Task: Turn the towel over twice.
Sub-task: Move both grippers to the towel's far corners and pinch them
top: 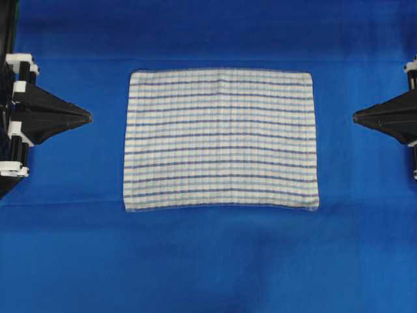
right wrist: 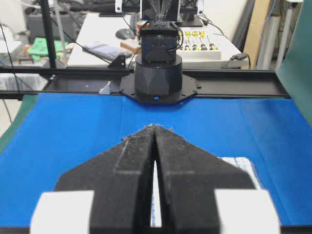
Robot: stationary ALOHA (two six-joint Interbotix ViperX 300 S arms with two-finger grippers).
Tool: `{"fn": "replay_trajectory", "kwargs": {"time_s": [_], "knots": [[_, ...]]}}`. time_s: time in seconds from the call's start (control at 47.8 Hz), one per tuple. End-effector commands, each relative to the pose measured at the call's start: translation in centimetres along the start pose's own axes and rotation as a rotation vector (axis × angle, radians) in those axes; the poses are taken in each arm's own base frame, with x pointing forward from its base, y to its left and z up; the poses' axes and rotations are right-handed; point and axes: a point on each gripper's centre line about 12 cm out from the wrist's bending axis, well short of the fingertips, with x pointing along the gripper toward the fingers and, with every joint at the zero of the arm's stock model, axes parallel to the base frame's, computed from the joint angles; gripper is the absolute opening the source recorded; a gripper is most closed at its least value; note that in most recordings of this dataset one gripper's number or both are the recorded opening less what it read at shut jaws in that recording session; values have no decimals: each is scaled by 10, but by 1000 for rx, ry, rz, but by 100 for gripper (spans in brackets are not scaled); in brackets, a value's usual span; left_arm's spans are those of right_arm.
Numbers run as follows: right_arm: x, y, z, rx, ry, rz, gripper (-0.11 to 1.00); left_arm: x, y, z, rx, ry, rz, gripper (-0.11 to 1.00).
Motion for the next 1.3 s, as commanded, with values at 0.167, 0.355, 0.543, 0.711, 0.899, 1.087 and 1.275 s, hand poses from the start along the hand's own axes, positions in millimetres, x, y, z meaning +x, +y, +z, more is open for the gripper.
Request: {"fn": "replay_trajectory", "kwargs": {"time_s": [0.167,0.355,0.543,0.711,0.899,1.087,1.275], "knots": [[7,-15,14,-20,7,-72,0,4,11,3,12,-1,56,0],[12,-34,3,-17,73,-162,0,10,24,-11,76,65,116,0],[17,-62,-22,16,172,-278,0,19,46,-30,85,149,205,0],[25,-82,-49,47,285,-349,1,27,65,-50,73,233,272,10],[36,-98,-84,75,419,-393,28,34,82,-80,54,340,319,62],[42,-118,-123,110,539,-444,61,39,100,-114,32,420,376,84],[46,-136,-158,142,626,-489,57,41,117,-143,19,460,423,84]]}}
